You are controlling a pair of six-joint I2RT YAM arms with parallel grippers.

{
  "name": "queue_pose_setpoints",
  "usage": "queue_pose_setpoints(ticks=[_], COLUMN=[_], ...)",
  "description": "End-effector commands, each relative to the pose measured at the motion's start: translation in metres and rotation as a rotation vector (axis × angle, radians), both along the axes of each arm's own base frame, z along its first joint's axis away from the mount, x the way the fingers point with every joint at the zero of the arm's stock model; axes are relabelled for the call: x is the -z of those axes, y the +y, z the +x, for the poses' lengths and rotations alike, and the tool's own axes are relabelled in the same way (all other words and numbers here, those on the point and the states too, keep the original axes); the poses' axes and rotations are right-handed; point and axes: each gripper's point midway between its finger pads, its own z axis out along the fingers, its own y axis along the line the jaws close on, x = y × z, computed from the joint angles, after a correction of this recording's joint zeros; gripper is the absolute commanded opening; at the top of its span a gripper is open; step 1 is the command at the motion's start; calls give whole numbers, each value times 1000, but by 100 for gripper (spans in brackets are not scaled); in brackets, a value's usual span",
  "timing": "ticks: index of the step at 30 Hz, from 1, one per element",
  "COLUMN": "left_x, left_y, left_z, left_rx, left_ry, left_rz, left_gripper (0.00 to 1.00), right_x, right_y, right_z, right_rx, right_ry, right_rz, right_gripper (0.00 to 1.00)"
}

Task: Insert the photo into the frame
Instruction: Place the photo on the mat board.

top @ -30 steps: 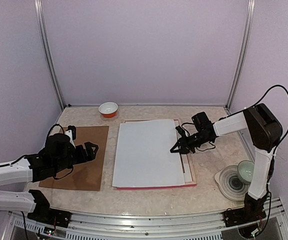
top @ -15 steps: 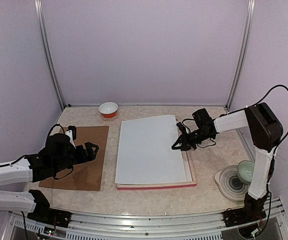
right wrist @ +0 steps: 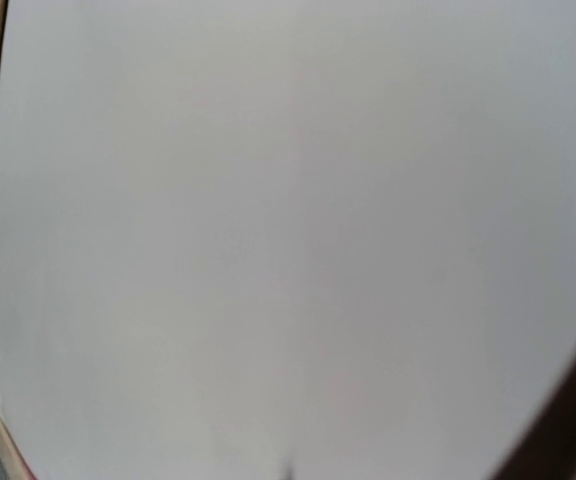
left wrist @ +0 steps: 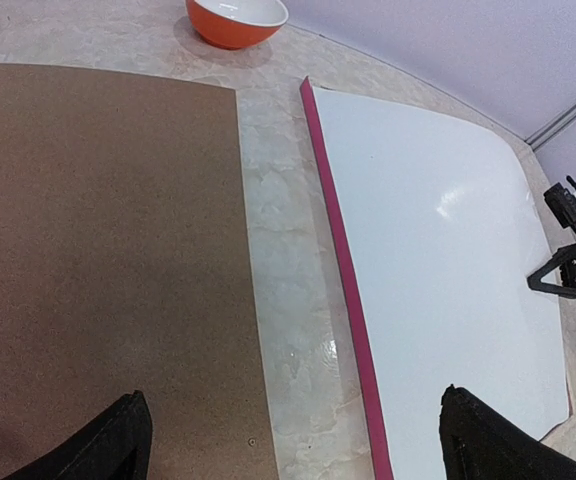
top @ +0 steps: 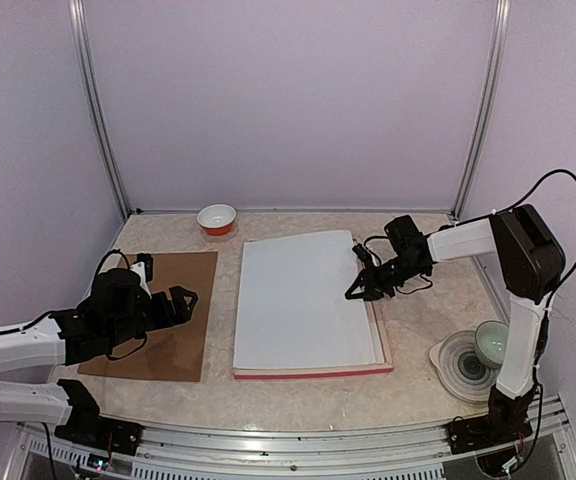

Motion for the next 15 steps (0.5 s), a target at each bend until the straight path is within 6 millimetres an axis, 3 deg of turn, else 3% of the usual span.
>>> queue_pose_setpoints(ticks=[1,15], left_x=[0,1], left_y=[0,0], left_z=[0,0], left_rx=[-1,1], left_ry=[-6,-5], left_rz=[-14,-20], left_gripper=[99,99], right_x=[2,2], right_y=[-4,-12], right_z=[2,-1], right_rx=[-17,-16], right_ry=[-2,-20], right_rz=[-12,-64], right_gripper=[0,0])
